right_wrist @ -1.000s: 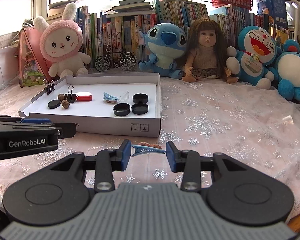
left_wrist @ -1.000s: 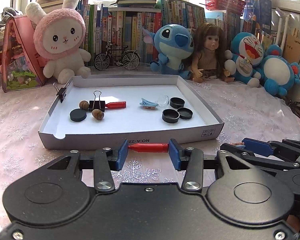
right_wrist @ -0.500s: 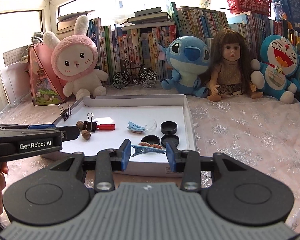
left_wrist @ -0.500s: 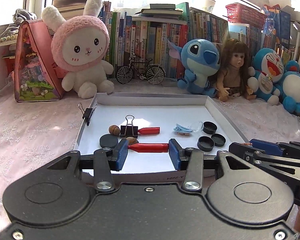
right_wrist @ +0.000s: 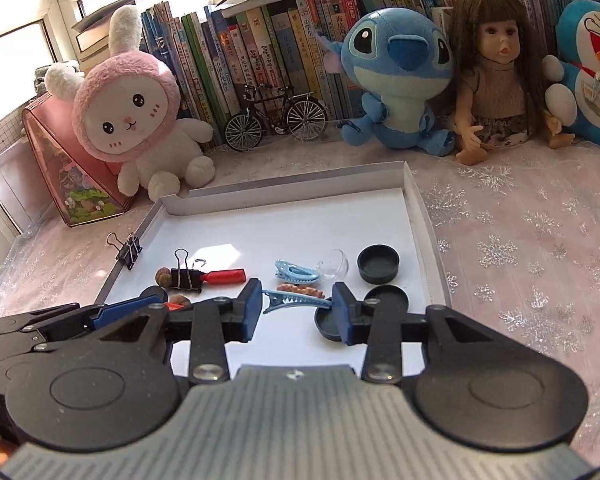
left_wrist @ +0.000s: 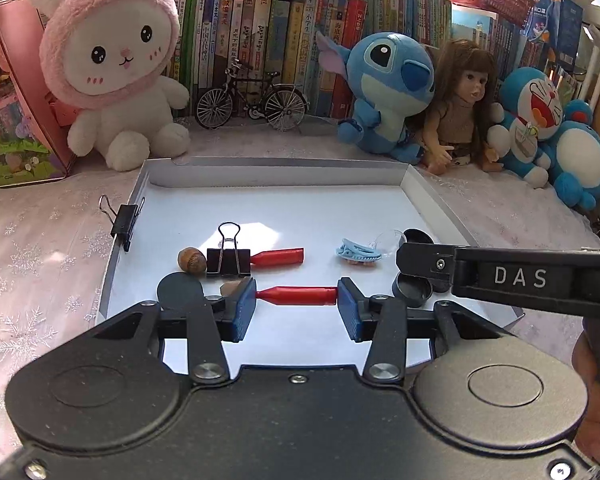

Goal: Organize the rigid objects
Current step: 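Carry the red crayon in the left tool and blue clip in the right tool over the tray, then open the left tool dropping the red crayon while the right tool releases the blue clip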

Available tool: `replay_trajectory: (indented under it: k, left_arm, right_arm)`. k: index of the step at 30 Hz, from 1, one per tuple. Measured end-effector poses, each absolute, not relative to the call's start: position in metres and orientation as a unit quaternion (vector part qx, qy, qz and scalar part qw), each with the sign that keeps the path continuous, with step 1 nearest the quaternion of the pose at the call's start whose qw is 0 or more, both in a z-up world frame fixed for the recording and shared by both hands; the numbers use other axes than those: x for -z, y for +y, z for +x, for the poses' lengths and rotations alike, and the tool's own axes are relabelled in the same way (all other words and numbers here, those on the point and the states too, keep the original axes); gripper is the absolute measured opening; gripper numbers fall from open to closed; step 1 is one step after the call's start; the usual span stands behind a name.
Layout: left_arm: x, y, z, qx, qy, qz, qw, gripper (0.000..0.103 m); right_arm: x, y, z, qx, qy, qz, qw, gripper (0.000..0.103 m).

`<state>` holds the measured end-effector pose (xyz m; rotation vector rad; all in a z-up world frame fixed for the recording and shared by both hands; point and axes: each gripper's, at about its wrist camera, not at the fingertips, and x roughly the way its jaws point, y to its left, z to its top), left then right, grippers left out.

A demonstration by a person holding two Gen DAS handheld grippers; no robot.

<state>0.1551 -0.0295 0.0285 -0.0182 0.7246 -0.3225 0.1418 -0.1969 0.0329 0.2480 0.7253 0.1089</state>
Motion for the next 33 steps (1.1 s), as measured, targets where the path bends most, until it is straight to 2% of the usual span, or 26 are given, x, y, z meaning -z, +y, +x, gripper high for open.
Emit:
replay_trajectory:
  k: [9,33]
  left_arm:
    - [-0.013,-0.048,0.167,0.149,0.361,0.027,0.92,0.043]
    - [-0.005,-0.054,0.179,0.146,0.362,0.022,0.92,0.043]
  right_arm:
    - [-0.022,-0.192,0.178,-0.045,0.413,0.136,0.899,0.044]
    - [-0.014,-0.186,0.191,-0.039,0.435,0.133,0.89,0.045]
